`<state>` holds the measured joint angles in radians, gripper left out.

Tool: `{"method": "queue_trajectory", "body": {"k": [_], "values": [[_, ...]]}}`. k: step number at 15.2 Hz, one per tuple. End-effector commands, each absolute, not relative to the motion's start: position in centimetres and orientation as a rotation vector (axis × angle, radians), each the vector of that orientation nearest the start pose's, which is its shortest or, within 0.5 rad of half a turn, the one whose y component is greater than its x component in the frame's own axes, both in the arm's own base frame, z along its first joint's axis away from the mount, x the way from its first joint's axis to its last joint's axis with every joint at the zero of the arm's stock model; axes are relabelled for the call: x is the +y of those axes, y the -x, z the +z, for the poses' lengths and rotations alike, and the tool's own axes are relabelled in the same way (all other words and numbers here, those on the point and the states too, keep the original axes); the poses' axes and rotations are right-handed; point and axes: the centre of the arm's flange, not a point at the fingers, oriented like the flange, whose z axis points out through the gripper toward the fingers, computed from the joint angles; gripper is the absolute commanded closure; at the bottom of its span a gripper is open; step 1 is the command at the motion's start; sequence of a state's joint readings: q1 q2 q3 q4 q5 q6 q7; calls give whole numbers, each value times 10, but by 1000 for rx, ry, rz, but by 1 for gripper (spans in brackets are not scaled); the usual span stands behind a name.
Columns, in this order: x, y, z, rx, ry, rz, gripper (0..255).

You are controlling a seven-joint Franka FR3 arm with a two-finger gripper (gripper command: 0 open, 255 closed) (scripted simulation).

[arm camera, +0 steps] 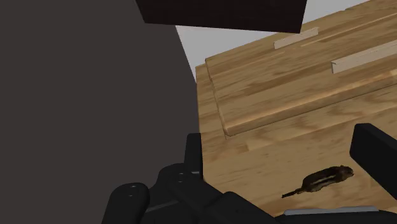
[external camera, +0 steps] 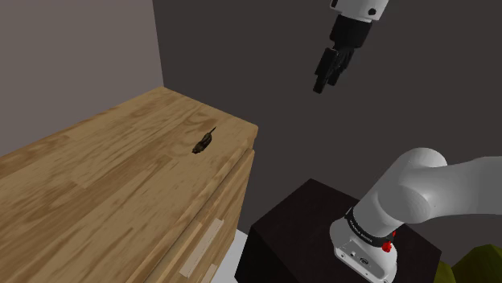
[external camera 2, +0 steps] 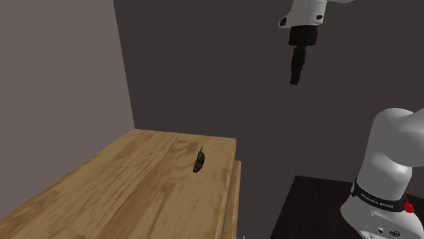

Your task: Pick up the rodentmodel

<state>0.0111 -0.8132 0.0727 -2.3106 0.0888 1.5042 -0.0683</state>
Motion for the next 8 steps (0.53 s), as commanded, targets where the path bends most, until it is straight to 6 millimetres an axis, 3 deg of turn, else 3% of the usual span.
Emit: {"method": "queue_trajectory", "body": {"k": [1,8], "values": [[43,-291,613,-211,3099,-9,0],[111,-323,560,93,3120,-46,0]]}}
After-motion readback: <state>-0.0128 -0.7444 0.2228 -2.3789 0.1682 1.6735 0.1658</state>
